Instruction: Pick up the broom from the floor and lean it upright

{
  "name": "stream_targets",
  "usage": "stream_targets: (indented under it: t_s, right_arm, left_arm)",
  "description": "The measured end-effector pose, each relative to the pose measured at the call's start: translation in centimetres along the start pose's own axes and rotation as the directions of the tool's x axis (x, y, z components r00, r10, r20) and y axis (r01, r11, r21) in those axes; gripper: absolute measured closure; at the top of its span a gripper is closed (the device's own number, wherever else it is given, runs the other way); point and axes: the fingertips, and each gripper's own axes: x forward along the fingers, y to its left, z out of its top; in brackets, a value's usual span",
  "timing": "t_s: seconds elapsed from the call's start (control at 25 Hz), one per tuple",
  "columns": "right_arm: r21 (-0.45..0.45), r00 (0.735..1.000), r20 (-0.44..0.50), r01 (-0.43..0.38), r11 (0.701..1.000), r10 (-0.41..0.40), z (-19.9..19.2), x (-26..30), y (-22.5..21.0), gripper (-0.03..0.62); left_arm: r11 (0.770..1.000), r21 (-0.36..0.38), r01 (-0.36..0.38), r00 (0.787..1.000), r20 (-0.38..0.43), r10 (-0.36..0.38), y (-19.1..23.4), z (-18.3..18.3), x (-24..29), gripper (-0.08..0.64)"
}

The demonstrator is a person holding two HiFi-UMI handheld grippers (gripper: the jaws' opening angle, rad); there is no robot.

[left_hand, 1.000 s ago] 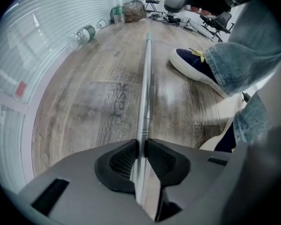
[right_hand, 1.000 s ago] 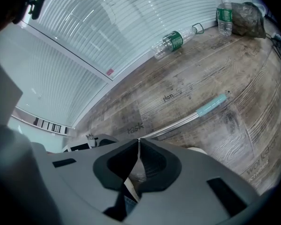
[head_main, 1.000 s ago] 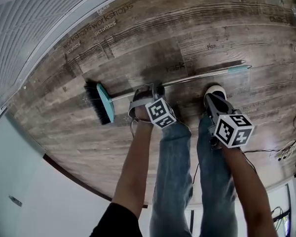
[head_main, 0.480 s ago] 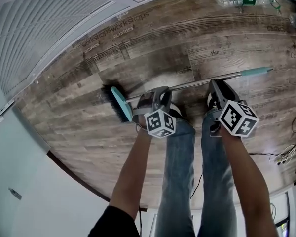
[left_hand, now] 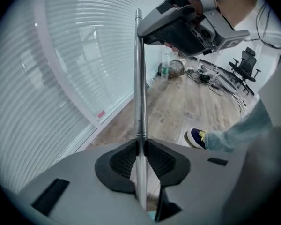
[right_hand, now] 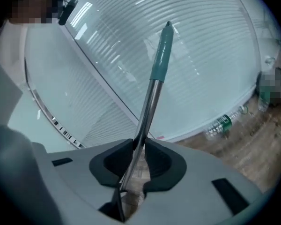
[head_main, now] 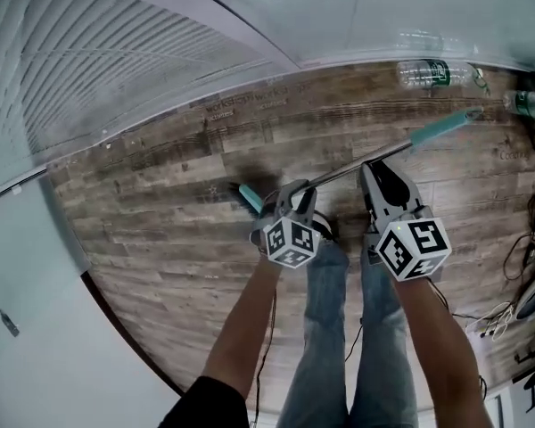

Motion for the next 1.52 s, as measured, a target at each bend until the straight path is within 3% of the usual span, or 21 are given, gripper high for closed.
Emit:
stream_targets:
  t_s: [0.12,0.32,0.6,0.76,1.0,1.2,1.36,1.52]
  right_arm:
    - [-0.168,0.994,0.007,-0.107,0.98,0.11,4.9,0.2,6.3,0.509]
    - [-0.367,0.978,-0.034,-0.205,0.907,0.207,10.4,0.6,13.2,0.512]
    - [-0.537,0.949,-0.097,-0.304,0.787,0.301,15.7,1.4,18.2,0.512]
    - [-0.586,0.936,-0.154,-0.344,0.734,0.316,15.3,2.4,19.1,0.512]
    - [-0.602,0.925,-0.242,-0.379,0.703,0.292,12.9,5.3,17.7,0.512]
    - [-0.611,0.923,-0.274,-0.383,0.692,0.269,12.2,7.0,17.0,0.512]
    - [-0.614,0.917,-0.297,-0.398,0.682,0.267,12.2,8.0,16.7,0.512]
    - [-0.608,0.914,-0.297,-0.405,0.683,0.277,12.3,8.2,16.3,0.512]
  left_arm:
    - [0.989,-0.138,-0.047,0.996,0.064,0.056,2.5,2.4,-3.5,0.475]
    - [0.942,-0.32,-0.099,0.977,0.147,0.153,5.9,5.8,-7.4,0.474]
    - [0.886,-0.456,-0.088,0.951,0.226,0.211,8.7,10.1,-10.6,0.474]
    - [0.861,-0.505,-0.066,0.953,0.225,0.205,8.5,10.2,-9.9,0.474]
    - [0.81,-0.575,-0.114,0.967,0.121,0.222,9.7,7.6,-6.7,0.474]
    - [0.805,-0.589,-0.073,0.979,0.111,0.17,9.7,7.8,-4.5,0.474]
    - [0.786,-0.614,-0.065,0.982,0.102,0.161,10.4,8.2,-3.3,0.474]
    - [0.786,-0.614,-0.065,0.983,0.096,0.157,10.7,8.5,-2.8,0.474]
